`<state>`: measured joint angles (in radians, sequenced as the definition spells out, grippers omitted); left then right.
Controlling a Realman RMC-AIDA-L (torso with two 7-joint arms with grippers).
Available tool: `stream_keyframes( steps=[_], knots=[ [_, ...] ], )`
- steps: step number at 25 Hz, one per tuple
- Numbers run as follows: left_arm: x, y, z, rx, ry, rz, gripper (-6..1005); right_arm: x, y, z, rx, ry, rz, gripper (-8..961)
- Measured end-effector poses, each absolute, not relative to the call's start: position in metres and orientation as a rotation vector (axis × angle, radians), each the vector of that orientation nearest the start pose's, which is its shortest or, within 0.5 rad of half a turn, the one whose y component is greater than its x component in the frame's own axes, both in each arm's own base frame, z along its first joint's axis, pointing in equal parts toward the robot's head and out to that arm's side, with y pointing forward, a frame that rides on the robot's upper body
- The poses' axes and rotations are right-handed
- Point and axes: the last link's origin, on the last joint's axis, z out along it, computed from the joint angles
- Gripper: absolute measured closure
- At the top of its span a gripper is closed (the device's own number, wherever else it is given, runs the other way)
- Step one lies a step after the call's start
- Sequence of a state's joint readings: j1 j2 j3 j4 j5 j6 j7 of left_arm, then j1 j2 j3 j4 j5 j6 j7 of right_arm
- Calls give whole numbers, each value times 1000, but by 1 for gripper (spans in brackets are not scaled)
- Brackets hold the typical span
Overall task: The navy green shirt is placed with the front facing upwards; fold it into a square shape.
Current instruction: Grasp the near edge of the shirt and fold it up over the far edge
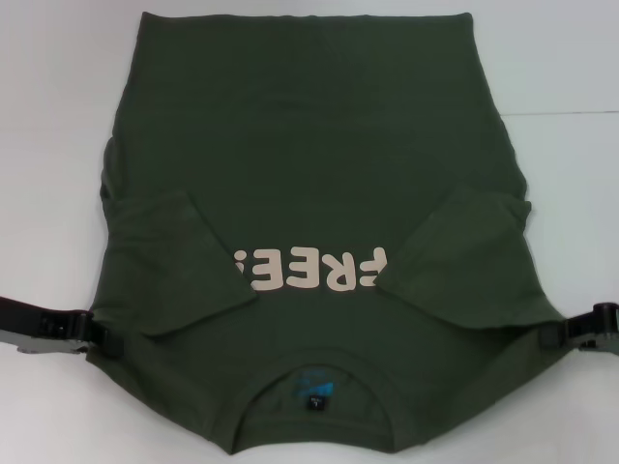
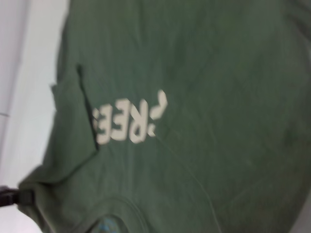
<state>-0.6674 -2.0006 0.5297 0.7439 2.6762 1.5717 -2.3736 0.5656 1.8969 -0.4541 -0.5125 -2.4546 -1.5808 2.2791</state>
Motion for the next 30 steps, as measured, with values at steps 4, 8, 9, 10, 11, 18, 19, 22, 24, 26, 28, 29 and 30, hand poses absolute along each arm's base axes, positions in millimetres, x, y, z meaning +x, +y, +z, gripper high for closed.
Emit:
stream_keyframes(
  steps=[4, 8, 9, 10, 11, 18, 19, 22, 24, 26, 28, 29, 30],
  knots=[
    [-315, 342, 44, -2253, -1822, -57, 880, 340, 312, 52, -2201, 1969, 512, 906],
    [-320, 339, 49, -2234, -1815, -162, 878, 341, 308, 57, -2190, 1907, 655, 905],
    [-322, 338, 51, -2232, -1808, -190, 878, 341, 307, 57, -2186, 1889, 690, 905],
    [-323, 336, 52, -2228, -1800, -228, 877, 342, 306, 58, -2181, 1869, 724, 905],
    [-324, 335, 53, -2225, -1792, -256, 877, 342, 306, 58, -2177, 1855, 750, 905],
    [-332, 327, 57, -2158, -1750, -543, 874, 343, 301, 47, -2158, 1740, 891, 905],
    [-334, 326, 58, -2139, -1751, -583, 873, 343, 301, 46, -2155, 1729, 893, 905],
    [-338, 324, 60, -2085, -1762, -653, 872, 345, 301, 42, -2146, 1702, 893, 905],
    [-342, 323, 61, -2049, -1771, -685, 871, 346, 301, 41, -2143, 1682, 892, 905],
    [-344, 322, 59, -2022, -1780, -714, 870, 347, 301, 41, -2139, 1656, 898, 904],
    [-346, 322, 57, -2005, -1781, -741, 869, 347, 300, 41, -2130, 1635, 916, 904],
    [-346, 322, 56, -1997, -1778, -755, 868, 347, 301, 41, -2125, 1623, 925, 904],
    [-346, 322, 55, -1991, -1775, -768, 868, 347, 301, 41, -2122, 1611, 932, 904]
  ],
)
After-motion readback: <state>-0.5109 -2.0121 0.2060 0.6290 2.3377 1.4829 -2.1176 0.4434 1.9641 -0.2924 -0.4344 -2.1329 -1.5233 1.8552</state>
